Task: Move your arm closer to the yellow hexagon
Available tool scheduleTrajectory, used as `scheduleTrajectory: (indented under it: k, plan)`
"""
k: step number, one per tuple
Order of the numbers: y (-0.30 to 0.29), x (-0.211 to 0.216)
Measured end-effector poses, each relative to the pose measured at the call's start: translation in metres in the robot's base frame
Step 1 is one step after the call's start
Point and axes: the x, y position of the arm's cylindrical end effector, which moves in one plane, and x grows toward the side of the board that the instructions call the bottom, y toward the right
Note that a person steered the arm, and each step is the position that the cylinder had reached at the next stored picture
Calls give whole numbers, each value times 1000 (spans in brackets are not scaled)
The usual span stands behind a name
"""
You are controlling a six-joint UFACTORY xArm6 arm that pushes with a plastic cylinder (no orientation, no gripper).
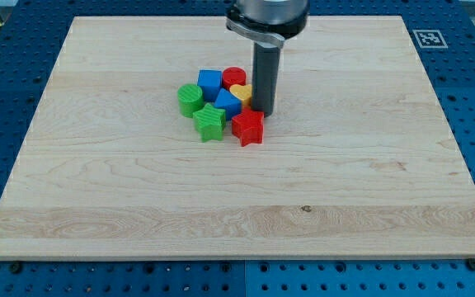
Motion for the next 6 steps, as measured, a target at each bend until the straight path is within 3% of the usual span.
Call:
scheduleTrajectory:
  k: [2,6]
  plan:
    - [76,11]
    - [54,-32]
